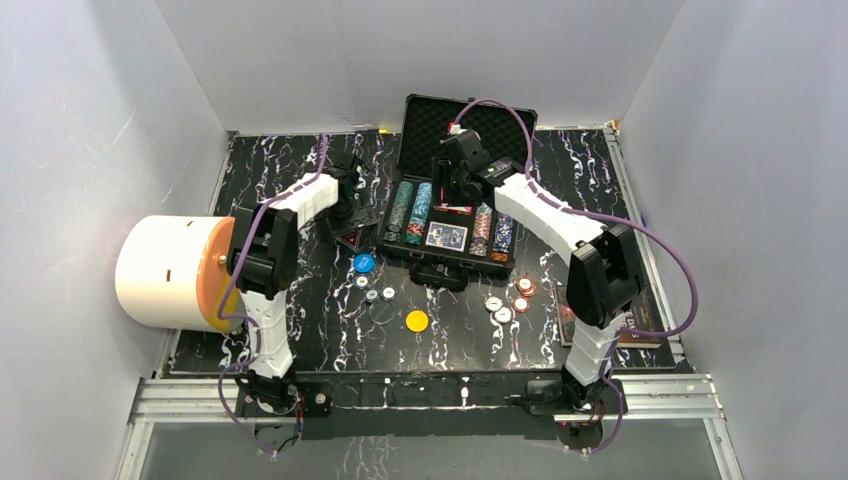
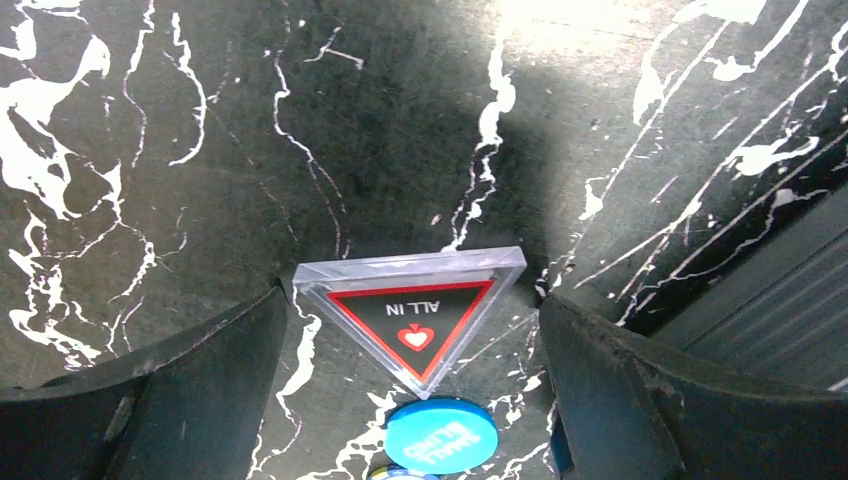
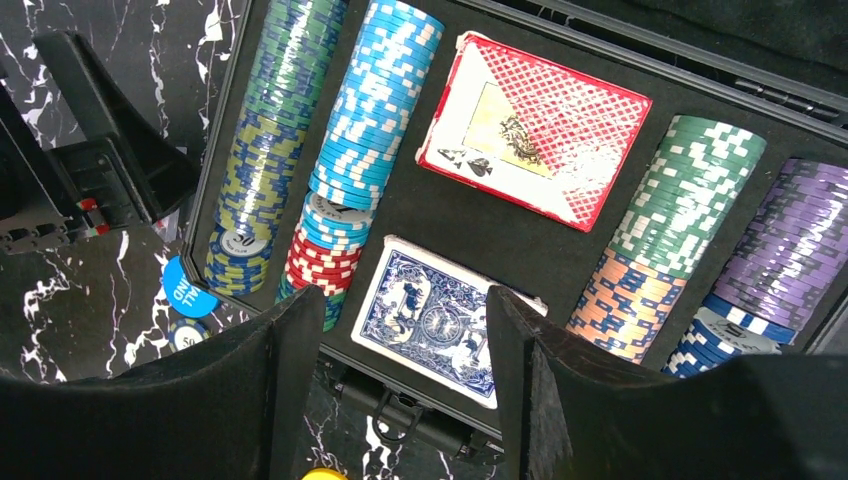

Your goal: Pack up texas hold em set

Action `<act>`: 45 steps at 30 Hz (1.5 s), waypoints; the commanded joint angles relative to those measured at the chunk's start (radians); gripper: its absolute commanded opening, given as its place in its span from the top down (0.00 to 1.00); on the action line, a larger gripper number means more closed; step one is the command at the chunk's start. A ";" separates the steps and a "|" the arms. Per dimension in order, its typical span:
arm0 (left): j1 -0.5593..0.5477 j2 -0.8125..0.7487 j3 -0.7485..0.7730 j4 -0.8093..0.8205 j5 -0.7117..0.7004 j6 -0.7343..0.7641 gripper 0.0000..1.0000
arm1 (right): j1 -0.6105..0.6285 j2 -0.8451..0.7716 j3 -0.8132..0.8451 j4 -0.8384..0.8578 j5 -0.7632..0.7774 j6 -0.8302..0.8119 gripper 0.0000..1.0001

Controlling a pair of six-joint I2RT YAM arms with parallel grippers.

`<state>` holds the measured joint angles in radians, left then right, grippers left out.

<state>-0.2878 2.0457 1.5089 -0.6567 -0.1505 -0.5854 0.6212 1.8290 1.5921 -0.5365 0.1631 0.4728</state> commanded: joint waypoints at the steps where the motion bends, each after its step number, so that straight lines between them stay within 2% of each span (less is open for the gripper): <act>1: -0.006 0.012 0.032 -0.071 -0.040 -0.012 0.04 | -0.005 -0.058 -0.009 0.042 0.027 -0.026 0.31; 7: -0.016 0.038 0.038 -0.073 -0.042 -0.039 0.05 | -0.005 -0.077 -0.038 0.059 0.021 -0.040 0.31; 14: -0.040 0.072 0.060 -0.057 -0.096 -0.069 0.23 | -0.006 -0.123 -0.081 0.078 0.017 -0.051 0.31; 20: -0.041 0.103 0.112 -0.012 -0.087 0.001 0.22 | -0.007 -0.160 -0.125 0.095 0.016 -0.058 0.30; 27: -0.043 0.087 0.098 0.014 -0.055 -0.038 0.22 | -0.007 -0.181 -0.152 0.106 0.017 -0.061 0.30; 35: -0.073 0.089 0.088 -0.094 -0.102 -0.059 0.21 | -0.007 -0.180 -0.154 0.111 0.020 -0.060 0.30; 41: -0.080 0.104 0.094 -0.142 -0.140 -0.086 0.29 | -0.007 -0.174 -0.143 0.106 0.020 -0.059 0.30; 45: -0.081 0.098 0.084 -0.139 -0.138 -0.097 0.30 | -0.006 -0.173 -0.142 0.104 0.024 -0.059 0.30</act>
<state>-0.3580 2.1223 1.6150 -0.6956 -0.2588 -0.6743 0.6209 1.6882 1.4414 -0.4671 0.1711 0.4191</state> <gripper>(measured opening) 0.705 0.699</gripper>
